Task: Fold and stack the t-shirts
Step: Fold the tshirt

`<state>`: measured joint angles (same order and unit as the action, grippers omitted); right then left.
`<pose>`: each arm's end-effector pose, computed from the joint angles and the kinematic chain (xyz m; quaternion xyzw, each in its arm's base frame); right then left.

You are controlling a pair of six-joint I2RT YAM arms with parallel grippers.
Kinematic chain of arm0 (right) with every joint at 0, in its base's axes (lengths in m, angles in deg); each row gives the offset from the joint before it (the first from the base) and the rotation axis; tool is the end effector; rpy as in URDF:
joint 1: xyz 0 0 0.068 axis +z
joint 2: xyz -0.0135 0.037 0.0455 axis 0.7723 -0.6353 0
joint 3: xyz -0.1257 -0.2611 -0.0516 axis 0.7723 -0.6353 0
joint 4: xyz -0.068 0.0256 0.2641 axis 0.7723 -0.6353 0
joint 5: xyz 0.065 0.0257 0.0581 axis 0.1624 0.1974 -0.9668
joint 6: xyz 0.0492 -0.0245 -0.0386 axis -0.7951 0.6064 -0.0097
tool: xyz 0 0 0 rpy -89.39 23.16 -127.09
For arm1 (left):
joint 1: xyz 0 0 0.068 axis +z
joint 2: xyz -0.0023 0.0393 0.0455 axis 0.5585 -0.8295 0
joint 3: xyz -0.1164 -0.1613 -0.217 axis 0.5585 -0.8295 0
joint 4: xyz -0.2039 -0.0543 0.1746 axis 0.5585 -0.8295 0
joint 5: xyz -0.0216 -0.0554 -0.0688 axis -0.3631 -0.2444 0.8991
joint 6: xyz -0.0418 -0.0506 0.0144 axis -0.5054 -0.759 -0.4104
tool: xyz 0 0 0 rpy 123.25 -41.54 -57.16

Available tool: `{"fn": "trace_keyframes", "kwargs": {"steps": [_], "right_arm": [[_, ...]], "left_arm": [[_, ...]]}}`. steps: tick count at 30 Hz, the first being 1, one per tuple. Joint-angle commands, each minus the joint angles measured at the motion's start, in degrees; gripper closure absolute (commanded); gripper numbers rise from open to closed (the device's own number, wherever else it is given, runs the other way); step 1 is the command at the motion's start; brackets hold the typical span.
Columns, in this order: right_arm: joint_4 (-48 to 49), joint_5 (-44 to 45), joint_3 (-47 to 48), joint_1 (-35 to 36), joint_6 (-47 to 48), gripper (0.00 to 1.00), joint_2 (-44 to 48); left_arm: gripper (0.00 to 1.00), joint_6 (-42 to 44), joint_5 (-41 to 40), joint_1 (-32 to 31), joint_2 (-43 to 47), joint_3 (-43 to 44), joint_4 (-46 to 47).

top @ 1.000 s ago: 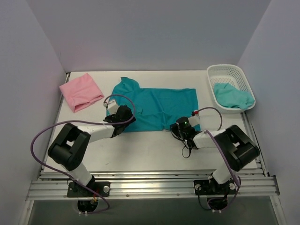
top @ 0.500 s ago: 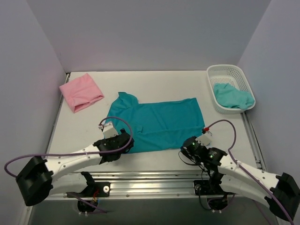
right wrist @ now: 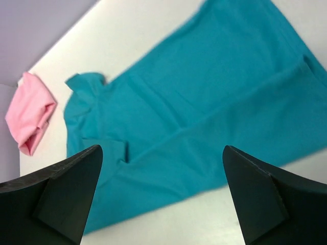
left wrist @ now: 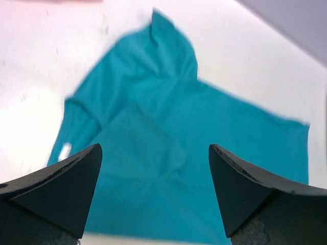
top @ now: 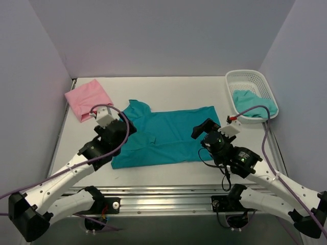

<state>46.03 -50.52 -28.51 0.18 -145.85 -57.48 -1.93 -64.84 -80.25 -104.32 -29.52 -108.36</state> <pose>0.1470 0.1286 0.3155 0.2641 0.7741 0.2832 0.5007 0.1727 -0.1262 0.3045 -0.2325 0.8104 -0.1087 0.5267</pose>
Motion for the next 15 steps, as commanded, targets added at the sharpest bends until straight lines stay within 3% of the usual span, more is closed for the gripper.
{"fn": "trace_keyframes", "kwargs": {"steps": [1, 3, 5, 6, 9, 15], "right_arm": [[4.54, 6.56, 7.67, 0.06, 12.15, 0.0, -9.12], [5.32, 5.34, 9.9, 0.06, 13.83, 0.0, -11.61], [6.64, 2.62, 9.74, 0.06, 15.33, 0.0, -12.24], [9.17, 1.65, 8.77, 0.06, 15.86, 0.0, -11.8], [11.73, 0.41, 4.99, -0.2, 16.13, 0.01, -8.73], [11.66, 0.76, 2.61, -0.73, 16.56, 0.01, -3.45]], "left_arm": [[0.06, 17.25, 12.92, 14.09, -5.77, 4.94, 21.42], [0.06, 20.05, 20.56, 23.74, -13.3, 7.85, 25.73], [0.06, 24.61, 25.33, 28.18, -20.7, 14.84, 31.8], [0.06, 25.51, 30.75, 31.94, -29.0, 18.11, 32.33], [0.06, 28.5, 38.69, 35.74, -45.71, 31.39, 32.08], [0.06, 24.38, 47.66, 39.53, -67.01, 48.08, 31.55]]}}
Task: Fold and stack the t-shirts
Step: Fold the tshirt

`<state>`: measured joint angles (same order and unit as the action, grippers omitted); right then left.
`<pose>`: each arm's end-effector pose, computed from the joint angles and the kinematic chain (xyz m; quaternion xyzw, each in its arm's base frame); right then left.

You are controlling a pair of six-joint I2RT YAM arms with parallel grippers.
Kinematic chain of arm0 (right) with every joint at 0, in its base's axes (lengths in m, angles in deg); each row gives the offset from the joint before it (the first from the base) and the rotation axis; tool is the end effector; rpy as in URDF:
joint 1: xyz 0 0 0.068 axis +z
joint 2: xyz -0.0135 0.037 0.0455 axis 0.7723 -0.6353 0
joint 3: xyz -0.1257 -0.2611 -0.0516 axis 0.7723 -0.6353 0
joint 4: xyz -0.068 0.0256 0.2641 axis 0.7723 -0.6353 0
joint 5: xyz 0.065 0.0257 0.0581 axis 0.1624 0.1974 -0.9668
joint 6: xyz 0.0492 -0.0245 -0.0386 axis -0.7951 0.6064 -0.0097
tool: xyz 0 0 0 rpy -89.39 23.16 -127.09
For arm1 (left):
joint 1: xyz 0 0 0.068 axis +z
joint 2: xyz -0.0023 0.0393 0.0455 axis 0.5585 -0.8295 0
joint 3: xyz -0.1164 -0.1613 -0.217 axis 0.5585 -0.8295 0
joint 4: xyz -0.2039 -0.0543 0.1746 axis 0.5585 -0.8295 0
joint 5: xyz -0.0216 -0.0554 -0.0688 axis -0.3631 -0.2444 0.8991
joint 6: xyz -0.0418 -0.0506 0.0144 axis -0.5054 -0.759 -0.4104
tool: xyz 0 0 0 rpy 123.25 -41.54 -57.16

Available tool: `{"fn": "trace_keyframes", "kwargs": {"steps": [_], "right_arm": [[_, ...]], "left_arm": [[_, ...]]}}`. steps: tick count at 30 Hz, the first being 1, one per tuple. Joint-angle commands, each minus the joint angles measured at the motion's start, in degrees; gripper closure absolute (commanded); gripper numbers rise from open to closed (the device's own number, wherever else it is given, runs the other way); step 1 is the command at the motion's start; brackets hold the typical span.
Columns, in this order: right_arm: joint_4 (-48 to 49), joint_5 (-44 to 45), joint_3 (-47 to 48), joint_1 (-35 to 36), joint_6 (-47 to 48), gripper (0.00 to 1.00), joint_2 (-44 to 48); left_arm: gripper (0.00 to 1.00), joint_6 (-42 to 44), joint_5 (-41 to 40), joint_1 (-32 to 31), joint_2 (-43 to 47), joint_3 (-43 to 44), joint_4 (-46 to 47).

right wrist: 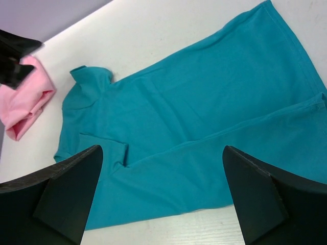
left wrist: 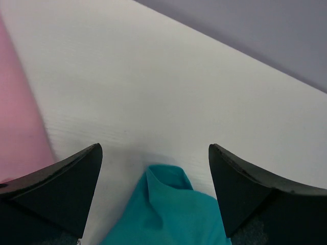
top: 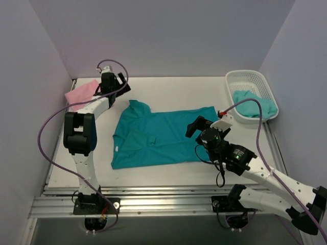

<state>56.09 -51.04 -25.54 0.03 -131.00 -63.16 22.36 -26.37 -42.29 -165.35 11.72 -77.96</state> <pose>0.1655 0.1509 0.3351 0.1777 0.7687 0.2642 0.5548 0.5122 -0.0693 0.2477 -0.1906 0.8239 -0.1351 0.5164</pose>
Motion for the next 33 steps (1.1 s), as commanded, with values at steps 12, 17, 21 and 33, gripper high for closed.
{"fn": "trace_keyframes", "kwargs": {"steps": [12, 17, 21, 33], "right_arm": [[2.04, 3.22, 0.08, -1.46, 3.4, 0.01, 1.28], [2.92, 3.04, -0.71, -2.33, 3.31, 0.01, -0.49], [3.53, 1.73, -1.5, -3.65, 3.31, 0.01, -0.58], [4.85, -0.3, -3.79, -6.82, 2.96, 0.01, -0.93]], "left_arm": [[0.06, -5.88, 15.96, 2.01, -14.47, 9.78, 4.47], [0.06, -9.49, 18.18, 1.4, -12.36, 3.54, 8.61], [0.06, -9.14, 17.38, 0.6, -11.13, 1.25, 7.22], [0.28, -9.84, 16.33, -0.54, -7.27, -2.0, 3.96]]}}
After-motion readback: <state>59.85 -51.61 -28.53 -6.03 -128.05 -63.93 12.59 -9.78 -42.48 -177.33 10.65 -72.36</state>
